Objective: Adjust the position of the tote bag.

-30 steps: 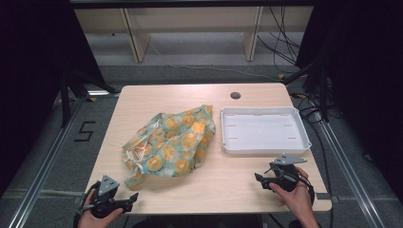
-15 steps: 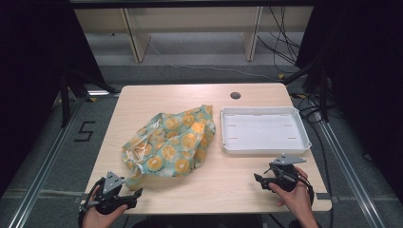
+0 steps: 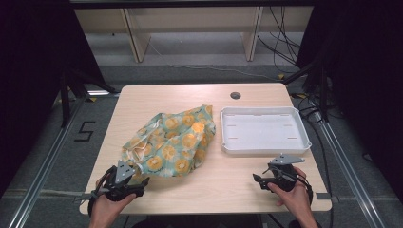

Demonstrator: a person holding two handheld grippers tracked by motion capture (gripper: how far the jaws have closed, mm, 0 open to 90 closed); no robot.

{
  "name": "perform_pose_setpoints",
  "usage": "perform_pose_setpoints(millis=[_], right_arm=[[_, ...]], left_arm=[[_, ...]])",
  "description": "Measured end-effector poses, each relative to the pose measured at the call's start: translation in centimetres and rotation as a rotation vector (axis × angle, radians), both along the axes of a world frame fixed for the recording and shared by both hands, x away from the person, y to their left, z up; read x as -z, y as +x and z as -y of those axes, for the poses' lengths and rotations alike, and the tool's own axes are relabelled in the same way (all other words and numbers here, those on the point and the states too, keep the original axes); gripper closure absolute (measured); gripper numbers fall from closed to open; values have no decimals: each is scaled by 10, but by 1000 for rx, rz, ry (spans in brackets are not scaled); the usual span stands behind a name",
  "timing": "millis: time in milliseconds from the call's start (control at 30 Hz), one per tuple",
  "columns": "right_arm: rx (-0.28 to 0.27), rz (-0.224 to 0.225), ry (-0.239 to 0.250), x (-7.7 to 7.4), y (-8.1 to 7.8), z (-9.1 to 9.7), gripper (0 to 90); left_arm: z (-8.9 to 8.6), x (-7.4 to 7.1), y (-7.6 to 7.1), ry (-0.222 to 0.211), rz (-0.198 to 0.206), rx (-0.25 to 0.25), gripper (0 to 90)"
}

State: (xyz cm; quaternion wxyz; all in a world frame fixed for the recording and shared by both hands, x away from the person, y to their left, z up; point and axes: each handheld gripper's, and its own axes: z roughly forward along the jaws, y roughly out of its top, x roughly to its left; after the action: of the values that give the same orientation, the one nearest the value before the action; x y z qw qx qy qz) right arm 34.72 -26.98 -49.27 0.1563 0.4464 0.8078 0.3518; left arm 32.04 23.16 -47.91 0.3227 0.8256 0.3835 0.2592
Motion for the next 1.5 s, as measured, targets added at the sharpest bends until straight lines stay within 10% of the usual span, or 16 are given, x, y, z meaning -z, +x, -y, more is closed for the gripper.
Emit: perform_pose_setpoints(millis=[200,567,1167,1500], right_arm=[[-47,25,7,1,2,0,248],[-24,0,15,-3,-1,-5,248],[-76,20,43,-8,-1,-19,250],[-106,44,72,-16,-4,-25,250]], left_arm=[[14,12,-5,65,-17,128,840],[83,21,-23,63,-73,306,882],[211,17,-18,34,-77,522,770],[160,-34,-36,-115,-111,458,356]])
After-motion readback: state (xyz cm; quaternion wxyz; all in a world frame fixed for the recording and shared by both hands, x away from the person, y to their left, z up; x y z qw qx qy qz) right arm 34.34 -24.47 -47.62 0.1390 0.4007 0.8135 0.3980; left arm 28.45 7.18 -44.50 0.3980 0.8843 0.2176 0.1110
